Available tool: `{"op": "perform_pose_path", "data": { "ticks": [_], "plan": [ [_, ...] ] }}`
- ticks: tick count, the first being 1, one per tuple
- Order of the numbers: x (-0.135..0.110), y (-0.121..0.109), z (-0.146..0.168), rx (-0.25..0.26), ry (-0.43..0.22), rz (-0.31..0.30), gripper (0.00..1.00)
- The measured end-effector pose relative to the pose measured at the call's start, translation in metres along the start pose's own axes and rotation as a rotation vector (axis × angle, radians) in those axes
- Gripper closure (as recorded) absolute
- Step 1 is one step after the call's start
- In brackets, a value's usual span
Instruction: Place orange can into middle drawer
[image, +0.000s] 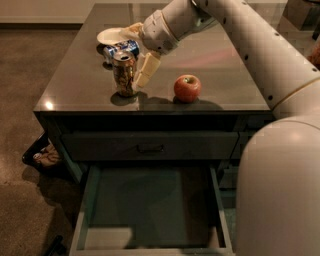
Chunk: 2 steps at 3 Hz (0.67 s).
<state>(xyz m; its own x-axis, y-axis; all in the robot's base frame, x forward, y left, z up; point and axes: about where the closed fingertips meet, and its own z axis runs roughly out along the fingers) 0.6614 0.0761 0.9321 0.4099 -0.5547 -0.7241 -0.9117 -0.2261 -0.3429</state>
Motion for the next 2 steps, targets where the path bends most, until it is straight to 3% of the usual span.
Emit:
{"op": "perform_pose_path", "data": {
  "ticks": [1, 2],
  "plan": [
    [0.0087, -0.0102, 0.0187, -0.04, -0.016, 0.016, 0.0],
    [0.0086, -0.0103, 0.0186, -0.04, -0.016, 0.015, 0.0]
  ]
}}
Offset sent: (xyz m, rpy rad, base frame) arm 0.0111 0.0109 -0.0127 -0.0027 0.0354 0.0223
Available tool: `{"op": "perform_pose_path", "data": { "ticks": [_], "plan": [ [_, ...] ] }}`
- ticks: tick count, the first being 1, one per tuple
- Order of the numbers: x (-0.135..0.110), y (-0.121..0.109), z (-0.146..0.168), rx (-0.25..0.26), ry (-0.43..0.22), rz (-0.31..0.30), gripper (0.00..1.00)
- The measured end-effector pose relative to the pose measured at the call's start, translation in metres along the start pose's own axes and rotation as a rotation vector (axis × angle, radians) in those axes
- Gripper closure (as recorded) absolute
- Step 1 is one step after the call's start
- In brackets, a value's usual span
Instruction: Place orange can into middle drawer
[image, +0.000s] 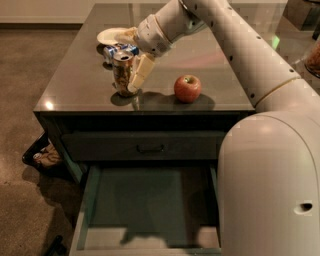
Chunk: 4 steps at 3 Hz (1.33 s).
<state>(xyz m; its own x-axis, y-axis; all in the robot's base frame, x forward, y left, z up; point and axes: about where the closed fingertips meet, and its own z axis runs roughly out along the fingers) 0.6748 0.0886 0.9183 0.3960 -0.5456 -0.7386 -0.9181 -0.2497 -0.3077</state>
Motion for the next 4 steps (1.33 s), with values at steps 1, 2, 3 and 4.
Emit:
{"op": "perform_pose_path", "data": {
  "ticks": [1, 2, 3, 4],
  "plan": [
    [0.0, 0.0, 0.0, 0.0, 0.0, 0.0, 0.18],
    [0.0, 0.0, 0.0001, 0.0, 0.0, 0.0, 0.42],
    [0.0, 0.0, 0.0001, 0.0, 0.0, 0.0, 0.64],
    [0.0, 0.0, 0.0002, 0.0, 0.0, 0.0, 0.96]
  ]
}}
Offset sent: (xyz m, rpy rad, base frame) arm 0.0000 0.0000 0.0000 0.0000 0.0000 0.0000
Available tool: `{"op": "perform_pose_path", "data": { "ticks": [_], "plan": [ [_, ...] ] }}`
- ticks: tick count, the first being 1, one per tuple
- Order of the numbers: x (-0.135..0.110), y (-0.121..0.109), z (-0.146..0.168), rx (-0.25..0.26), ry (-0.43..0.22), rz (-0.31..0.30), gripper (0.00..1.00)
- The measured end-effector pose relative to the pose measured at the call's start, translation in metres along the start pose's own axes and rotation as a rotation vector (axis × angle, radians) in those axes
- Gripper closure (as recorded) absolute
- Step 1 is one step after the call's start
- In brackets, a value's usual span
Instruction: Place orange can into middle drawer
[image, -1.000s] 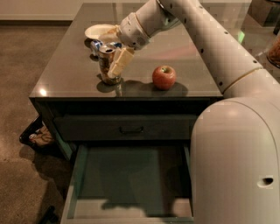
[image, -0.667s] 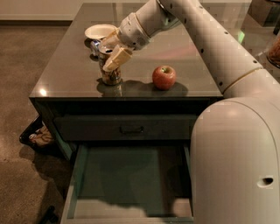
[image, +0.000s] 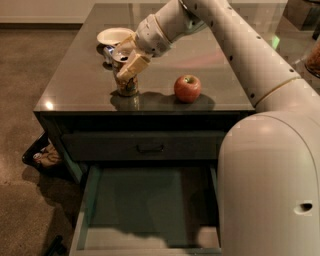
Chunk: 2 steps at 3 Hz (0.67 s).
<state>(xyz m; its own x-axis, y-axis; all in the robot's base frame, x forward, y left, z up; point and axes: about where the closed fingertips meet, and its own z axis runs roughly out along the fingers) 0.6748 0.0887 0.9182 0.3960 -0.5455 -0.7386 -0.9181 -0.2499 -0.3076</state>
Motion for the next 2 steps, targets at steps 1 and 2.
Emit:
{"op": "perform_pose_path", "data": {
  "ticks": [1, 2],
  "plan": [
    [0.0, 0.0, 0.0, 0.0, 0.0, 0.0, 1.0],
    [-0.016, 0.0, -0.014, -0.009, -0.031, -0.031, 1.0]
  ]
}}
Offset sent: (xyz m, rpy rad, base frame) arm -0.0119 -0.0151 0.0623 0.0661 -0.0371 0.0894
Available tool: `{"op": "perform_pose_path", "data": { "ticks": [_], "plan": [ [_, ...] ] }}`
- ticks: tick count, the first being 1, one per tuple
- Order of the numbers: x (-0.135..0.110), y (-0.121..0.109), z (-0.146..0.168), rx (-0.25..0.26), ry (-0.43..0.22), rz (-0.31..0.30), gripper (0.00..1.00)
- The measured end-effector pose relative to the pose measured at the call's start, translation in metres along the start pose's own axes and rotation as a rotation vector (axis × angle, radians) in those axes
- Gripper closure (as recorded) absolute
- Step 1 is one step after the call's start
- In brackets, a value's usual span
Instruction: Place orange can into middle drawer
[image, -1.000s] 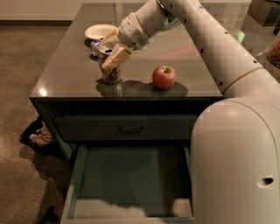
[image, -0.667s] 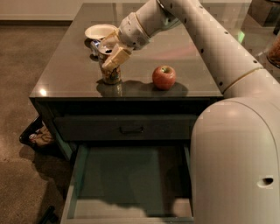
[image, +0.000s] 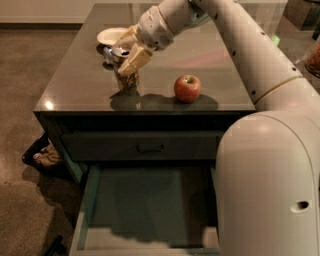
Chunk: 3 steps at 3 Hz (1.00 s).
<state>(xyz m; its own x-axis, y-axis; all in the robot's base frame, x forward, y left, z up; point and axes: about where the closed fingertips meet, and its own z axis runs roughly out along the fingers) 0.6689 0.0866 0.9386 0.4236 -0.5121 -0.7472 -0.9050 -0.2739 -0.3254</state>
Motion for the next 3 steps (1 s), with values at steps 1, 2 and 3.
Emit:
{"op": "perform_pose_path", "data": {
  "ticks": [1, 2, 3],
  "plan": [
    [-0.027, 0.009, -0.035, 0.024, 0.001, -0.016, 1.0],
    [-0.048, 0.035, -0.074, 0.066, 0.008, 0.005, 1.0],
    [-0.049, 0.075, -0.097, 0.061, -0.008, 0.053, 1.0]
  ]
}}
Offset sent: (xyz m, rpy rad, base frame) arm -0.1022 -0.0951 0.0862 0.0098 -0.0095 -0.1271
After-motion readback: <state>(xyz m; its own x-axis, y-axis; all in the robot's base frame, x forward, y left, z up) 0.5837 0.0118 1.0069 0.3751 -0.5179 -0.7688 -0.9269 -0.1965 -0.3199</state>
